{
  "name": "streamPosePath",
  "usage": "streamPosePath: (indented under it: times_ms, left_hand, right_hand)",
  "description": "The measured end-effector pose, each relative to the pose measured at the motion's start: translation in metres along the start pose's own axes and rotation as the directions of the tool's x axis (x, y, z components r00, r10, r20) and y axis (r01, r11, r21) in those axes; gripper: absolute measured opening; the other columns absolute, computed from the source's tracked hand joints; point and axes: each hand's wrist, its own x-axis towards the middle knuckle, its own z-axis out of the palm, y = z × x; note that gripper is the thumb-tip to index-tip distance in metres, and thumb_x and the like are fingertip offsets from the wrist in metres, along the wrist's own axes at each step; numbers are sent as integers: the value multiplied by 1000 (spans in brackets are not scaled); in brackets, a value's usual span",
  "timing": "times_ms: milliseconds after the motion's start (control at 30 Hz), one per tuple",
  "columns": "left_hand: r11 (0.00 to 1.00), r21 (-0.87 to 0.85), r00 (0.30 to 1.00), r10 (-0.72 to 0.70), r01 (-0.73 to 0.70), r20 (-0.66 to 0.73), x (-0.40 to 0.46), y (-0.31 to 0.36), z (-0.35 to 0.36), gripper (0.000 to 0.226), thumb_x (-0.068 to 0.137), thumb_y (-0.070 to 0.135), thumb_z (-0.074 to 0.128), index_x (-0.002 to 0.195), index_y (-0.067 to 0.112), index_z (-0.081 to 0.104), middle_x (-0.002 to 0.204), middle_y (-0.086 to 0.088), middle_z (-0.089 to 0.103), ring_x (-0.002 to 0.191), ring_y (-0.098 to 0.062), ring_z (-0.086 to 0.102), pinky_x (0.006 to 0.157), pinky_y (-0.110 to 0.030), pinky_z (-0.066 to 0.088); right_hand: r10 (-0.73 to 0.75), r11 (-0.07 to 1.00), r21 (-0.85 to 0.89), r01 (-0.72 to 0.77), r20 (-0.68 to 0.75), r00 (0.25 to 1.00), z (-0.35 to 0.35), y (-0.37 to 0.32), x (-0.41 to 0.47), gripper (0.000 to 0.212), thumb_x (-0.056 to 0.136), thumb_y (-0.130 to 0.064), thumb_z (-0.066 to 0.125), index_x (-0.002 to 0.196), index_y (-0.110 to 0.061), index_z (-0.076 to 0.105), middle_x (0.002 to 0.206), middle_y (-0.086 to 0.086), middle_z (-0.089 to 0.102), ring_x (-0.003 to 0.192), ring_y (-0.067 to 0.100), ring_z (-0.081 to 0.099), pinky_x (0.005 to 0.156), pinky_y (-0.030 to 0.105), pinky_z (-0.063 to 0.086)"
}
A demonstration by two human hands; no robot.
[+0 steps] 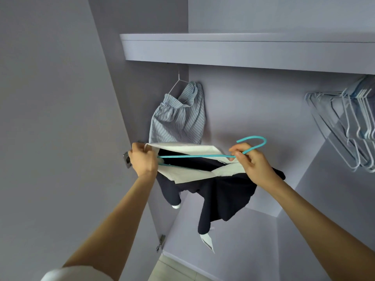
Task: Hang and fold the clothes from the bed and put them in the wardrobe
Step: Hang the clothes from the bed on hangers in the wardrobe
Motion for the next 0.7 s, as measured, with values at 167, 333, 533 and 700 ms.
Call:
streamPosePath:
  times_ms: [167,333,533,700]
  left_hand:
    - [999,-23,989,28,-25,147,23,-3,-7,13,90,12,52,77,12,53,78,-2,57,87,-27,54,81,-36,46]
    - [999,33,964,-23,14,266,40,-8,-18,17,84,9,64,70,19,64,70,0,61,75,-23,57,84,-44,55]
    - [851,336,900,305,-405,311,42,-16,-24,15,87,6,57,92,6,72,91,-18,61,87,-38,57,73,-30,42]
    - [871,369,932,227,-324,283,32,-18,-16,27,92,10,39,104,9,63,92,-19,65,90,-40,57,78,-38,48]
  right_hand:
    - [129,990,-53,-130,-11,992,3,-2,9,11,94,-11,53,89,-19,61,83,-9,60,78,4,54,69,6,40]
    - [132,981,-129,-147,-117,984,-2,0,18,13,95,-11,48,87,-9,58,79,0,57,75,16,52,67,22,40]
    - [155,973,-138,-183,-192,969,-5,3,23,11,95,-8,47,87,-7,54,86,2,58,79,17,51,62,11,38]
    - [185,968,-130,-216,-212,960,-4,3,26,10,94,-6,48,86,-6,52,79,-3,54,76,14,49,58,4,36]
